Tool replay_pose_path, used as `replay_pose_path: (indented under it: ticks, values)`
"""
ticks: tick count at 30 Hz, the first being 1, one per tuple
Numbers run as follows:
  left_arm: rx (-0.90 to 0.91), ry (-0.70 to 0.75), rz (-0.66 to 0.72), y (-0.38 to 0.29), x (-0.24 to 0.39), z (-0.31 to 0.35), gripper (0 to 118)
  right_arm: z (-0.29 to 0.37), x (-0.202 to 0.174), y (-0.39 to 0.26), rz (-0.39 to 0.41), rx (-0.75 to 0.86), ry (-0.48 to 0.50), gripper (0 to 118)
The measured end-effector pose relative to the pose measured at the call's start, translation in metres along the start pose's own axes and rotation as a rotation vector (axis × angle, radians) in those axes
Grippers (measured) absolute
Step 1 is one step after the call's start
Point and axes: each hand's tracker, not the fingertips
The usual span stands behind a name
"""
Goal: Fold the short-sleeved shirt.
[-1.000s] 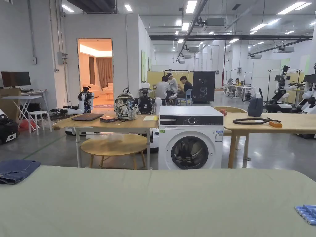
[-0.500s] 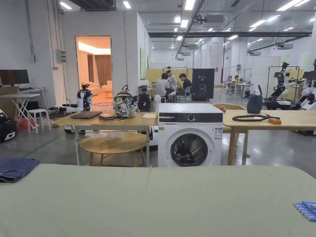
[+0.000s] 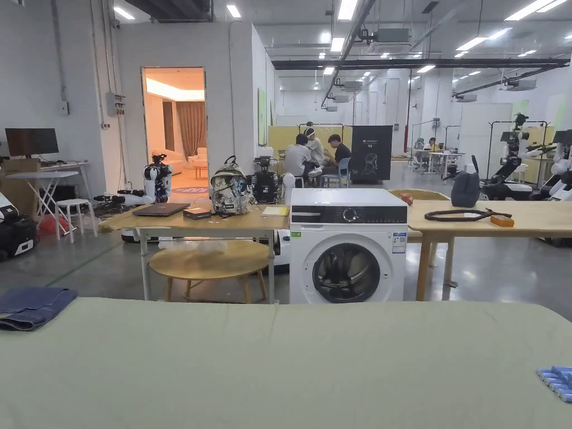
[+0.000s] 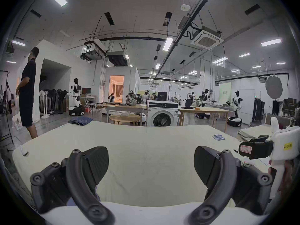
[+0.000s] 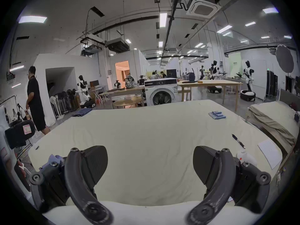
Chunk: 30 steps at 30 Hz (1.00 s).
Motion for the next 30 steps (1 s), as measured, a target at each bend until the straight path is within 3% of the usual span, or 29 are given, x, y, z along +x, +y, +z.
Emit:
replay_pose_path:
  ticks: [10,21,28,30]
  values:
    - [-0.013,-0.007,0.029,-0.002,-0.003,-0.002,107,0.01,-0.002,0.013,-0.161,-0.107,0.05,107]
    - [-0.004,-0.031,0.053,0.003,-0.003,0.003,106,0.004,-0.007,0.01,-0.132,-0.167,0.096,108]
    - [0.0,-0.027,0.057,0.004,-0.003,0.003,107,-0.001,0.002,0.004,-0.165,-0.164,0.111,107]
    - [-0.003,-0.032,0.058,0.003,-0.003,0.003,106,-0.002,0.002,0.003,-0.18,-0.149,0.055,107]
